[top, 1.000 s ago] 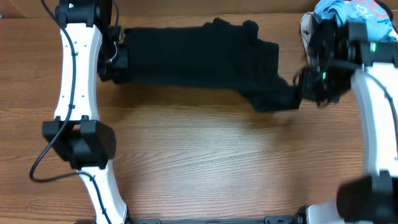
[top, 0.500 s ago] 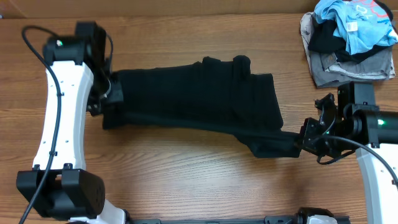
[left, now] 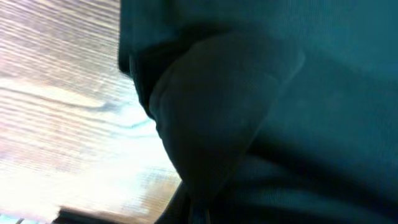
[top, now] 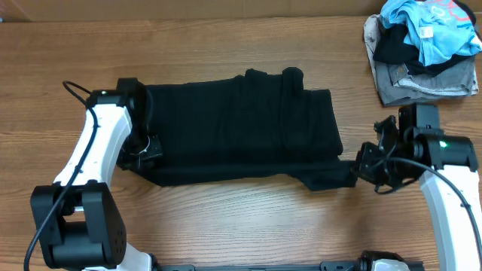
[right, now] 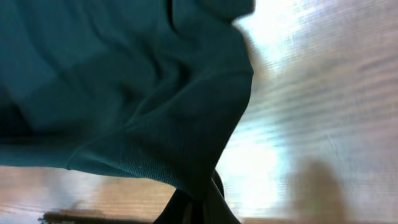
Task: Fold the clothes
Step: 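Lay the shirt down folded with both grippers at the table center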
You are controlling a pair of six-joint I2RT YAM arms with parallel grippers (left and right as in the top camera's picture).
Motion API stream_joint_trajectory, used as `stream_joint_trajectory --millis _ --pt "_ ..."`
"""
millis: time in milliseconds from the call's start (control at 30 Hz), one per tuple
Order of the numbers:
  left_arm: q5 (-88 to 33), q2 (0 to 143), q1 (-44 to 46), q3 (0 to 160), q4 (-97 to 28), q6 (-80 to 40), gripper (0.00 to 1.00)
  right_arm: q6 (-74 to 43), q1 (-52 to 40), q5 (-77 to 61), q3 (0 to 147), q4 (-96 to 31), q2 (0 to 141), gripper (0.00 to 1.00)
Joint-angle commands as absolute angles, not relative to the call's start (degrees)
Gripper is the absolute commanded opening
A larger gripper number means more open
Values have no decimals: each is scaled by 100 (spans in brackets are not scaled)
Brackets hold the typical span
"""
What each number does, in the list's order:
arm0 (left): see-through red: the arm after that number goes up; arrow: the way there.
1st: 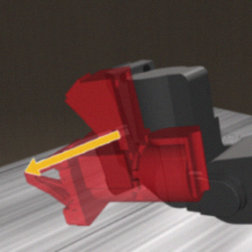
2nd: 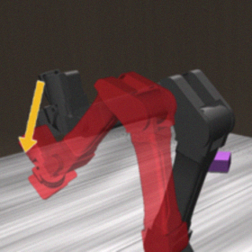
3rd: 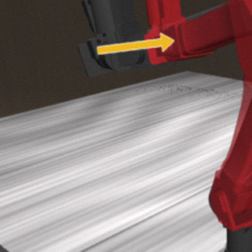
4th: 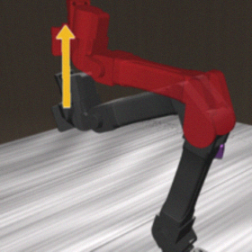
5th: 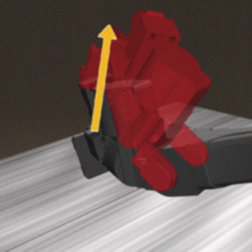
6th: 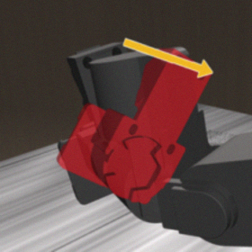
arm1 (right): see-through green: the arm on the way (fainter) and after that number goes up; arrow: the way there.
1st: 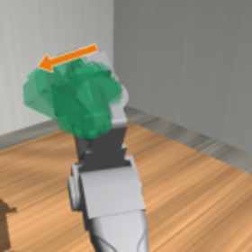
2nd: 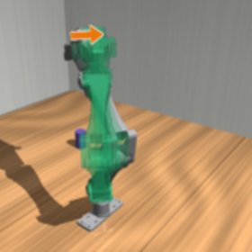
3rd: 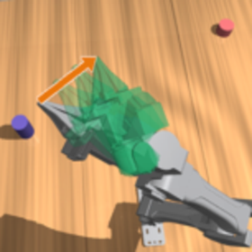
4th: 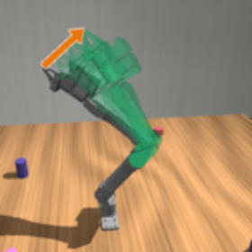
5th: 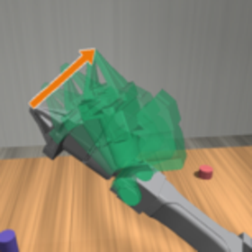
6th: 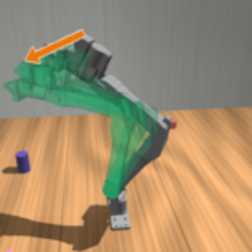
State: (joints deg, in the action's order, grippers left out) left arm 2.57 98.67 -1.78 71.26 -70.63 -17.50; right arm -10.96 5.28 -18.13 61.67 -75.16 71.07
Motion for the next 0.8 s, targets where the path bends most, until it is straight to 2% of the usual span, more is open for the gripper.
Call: stream_joint_trajectory --millis 0,400,767 --pt "475 9699 -263 6910 -6737 -1975 4 -1160 607 -1662 6152 -7220 7511 4" --pt "484 9717 -261 6882 -5658 -2027 4 -897 607 -1708 6152 -6005 8774 4" --pt "484 9845 -261 6860 -5389 -2145 4 -851 607 -1920 6149 -5551 9015 4"
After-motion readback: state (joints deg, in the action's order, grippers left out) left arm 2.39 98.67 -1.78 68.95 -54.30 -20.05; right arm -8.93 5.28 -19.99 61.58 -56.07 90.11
